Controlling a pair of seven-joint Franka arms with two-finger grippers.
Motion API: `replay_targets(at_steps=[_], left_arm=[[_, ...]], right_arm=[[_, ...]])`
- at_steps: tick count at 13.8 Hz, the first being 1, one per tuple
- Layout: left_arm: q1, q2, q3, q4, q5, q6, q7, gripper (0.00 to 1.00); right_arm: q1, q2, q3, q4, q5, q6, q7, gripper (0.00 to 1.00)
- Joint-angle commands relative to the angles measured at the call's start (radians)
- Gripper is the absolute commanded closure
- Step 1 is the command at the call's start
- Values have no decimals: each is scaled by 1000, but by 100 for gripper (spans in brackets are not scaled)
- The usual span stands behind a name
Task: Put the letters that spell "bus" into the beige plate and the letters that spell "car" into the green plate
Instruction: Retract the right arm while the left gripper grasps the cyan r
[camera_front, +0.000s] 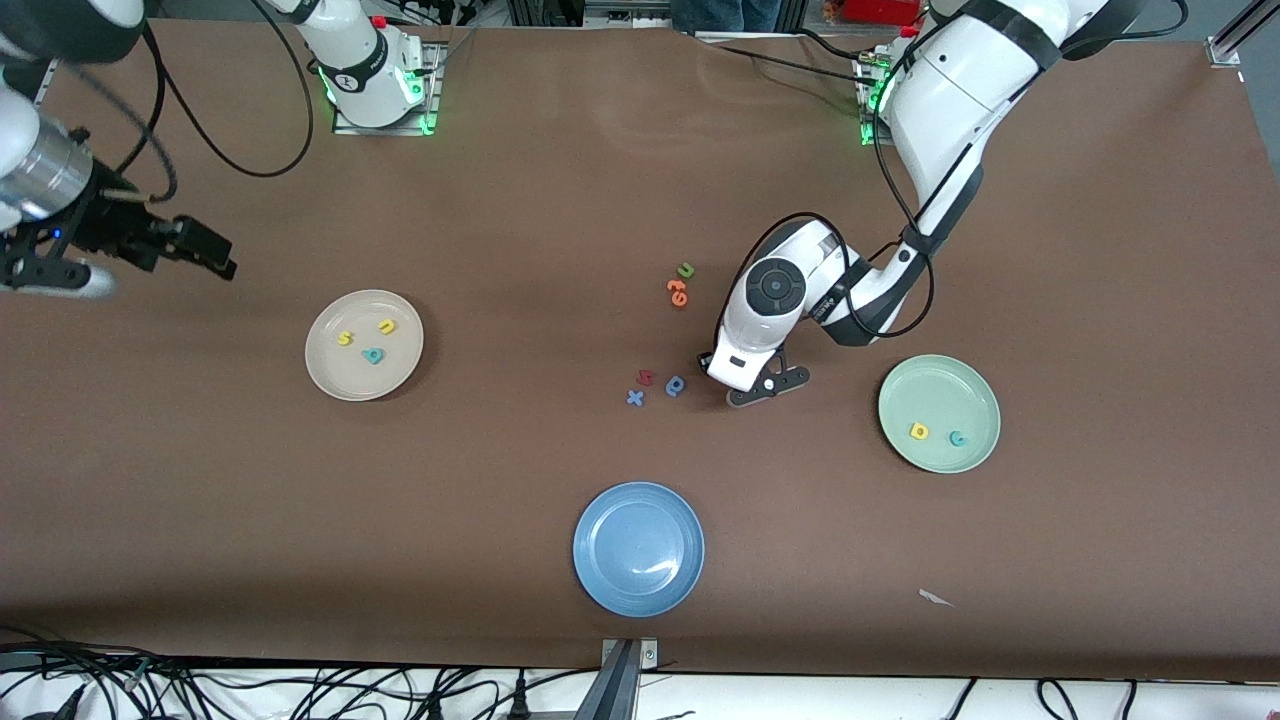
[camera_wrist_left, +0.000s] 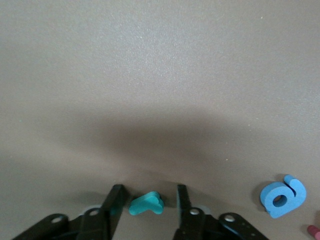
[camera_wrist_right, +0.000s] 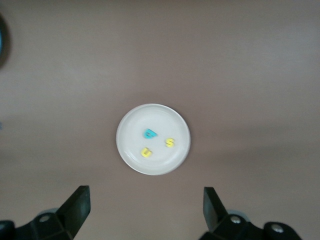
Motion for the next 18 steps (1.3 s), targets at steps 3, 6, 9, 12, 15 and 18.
replay_targets(at_steps=[3, 6, 9, 12, 15, 18], left_arm=[[-10, 12, 9, 18, 37, -5, -26, 63], [-10, 12, 9, 16, 38, -5, -26, 67], [-10, 12, 9, 16, 39, -10, -23, 72], [-7, 12, 9, 18, 39, -11, -15, 74], [4, 1, 9, 19, 40, -21, 11, 77], [49, -15, 7, 64, 40, -146, 151, 78]], right_arm=[[-21, 9, 12, 9, -26, -4, -13, 0], [-20, 11, 12, 23, -24, -11, -15, 0], [-21, 15, 12, 48, 37, -97, -12, 0], [-23, 17, 1, 48, 45, -88, -10, 0], [-24, 21, 0, 48, 45, -74, -12, 0], [-24, 25, -6, 48, 46, -76, -14, 0]])
